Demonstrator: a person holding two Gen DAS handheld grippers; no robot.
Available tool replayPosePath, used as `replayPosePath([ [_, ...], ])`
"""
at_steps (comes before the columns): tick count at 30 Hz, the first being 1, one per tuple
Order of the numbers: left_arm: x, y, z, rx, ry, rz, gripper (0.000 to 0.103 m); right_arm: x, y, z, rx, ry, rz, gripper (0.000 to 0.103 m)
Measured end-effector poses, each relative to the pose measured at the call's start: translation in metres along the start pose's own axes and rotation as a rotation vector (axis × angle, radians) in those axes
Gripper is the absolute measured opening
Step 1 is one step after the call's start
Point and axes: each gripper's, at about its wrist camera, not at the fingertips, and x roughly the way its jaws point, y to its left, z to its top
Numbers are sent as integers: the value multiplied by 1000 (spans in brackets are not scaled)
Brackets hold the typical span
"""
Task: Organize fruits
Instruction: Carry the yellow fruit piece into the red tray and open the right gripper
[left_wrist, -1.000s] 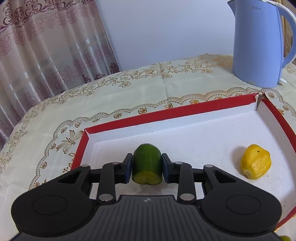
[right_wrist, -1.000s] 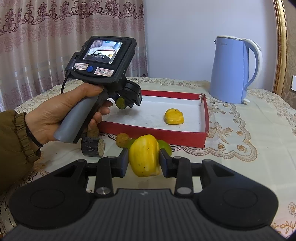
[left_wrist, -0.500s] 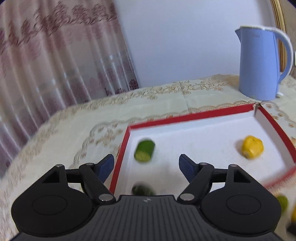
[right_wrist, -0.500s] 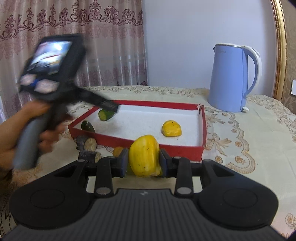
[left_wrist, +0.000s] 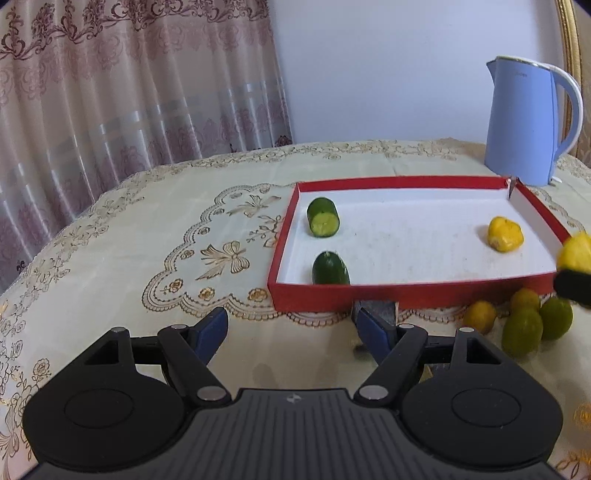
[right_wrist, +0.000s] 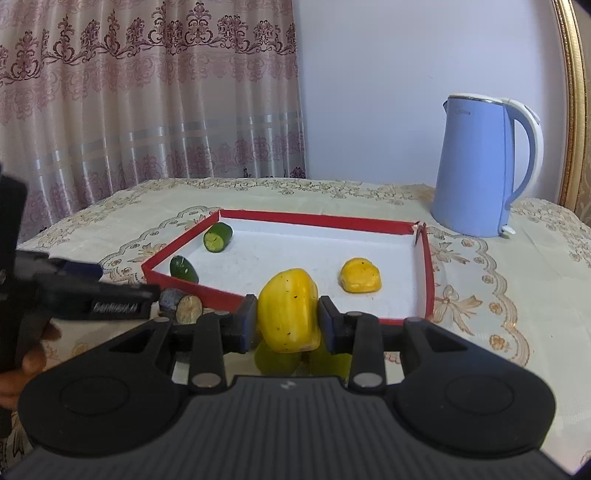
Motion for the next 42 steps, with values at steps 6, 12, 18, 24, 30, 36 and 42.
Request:
replayPosePath([
  [6,1,-1,-4,4,14,-10,77,8,-1,10,-15,-4,-18,34],
  [12,1,-1,-7,4,17,-20,77,19,-5,21,-25,3,-31,33],
  [18,1,-1,-8,6,16,-25,80,47,-11,36,-24,36,-26,33],
  [24,3,2,-9,-3,24,-31,80,81,-15,48,-17,69,-46,33],
  [30,7,6,-10,-9,38,-22,80,112,-19,58,1,102,-83,33],
  [36,9,9,-10,-12,44,-21,80,134,-26,62,32,125,-120,33],
  [42,11,10,-11,-11,48,-26,80,147,-33,64,59,134,-166,33],
])
